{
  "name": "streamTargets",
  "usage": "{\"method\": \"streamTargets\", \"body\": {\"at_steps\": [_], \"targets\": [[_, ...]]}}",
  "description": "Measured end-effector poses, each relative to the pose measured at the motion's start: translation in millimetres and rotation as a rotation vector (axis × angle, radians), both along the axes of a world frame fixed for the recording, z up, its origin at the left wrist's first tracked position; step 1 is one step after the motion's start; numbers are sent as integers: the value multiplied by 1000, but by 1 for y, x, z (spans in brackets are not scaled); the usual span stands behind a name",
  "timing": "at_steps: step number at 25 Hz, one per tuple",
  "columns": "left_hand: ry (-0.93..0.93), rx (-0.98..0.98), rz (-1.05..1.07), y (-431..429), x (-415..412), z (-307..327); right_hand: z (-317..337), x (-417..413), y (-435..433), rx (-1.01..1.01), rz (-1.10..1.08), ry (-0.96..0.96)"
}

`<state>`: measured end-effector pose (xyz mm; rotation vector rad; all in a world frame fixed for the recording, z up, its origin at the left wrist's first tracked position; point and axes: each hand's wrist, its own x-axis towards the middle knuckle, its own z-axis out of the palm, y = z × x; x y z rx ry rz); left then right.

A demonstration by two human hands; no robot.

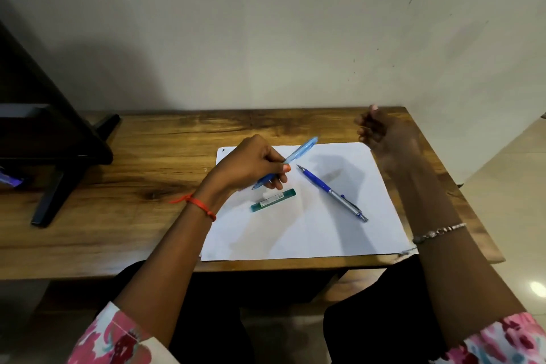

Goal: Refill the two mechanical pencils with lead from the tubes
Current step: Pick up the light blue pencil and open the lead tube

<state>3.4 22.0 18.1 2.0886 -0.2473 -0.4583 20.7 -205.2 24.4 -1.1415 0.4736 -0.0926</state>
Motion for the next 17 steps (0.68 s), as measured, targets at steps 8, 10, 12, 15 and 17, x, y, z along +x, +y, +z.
{"method": "streamTargets", "body": {"at_steps": [8, 10, 12, 15, 17], "targets": [[-12, -16, 19, -7, 4, 2, -3, -3, 20, -166, 444, -16], [-6, -31, 6, -8, 3, 2, -8, -1, 18, -201, 400, -37], [5, -60, 4, -11, 3, 2, -10, 0, 23, -202, 346, -27], [14, -29, -1, -10, 3, 1, -12, 4, 20, -148, 159, -48], [22, -5, 25, -3, 2, 1, -14, 7, 5, -224, 57, -77]]}}
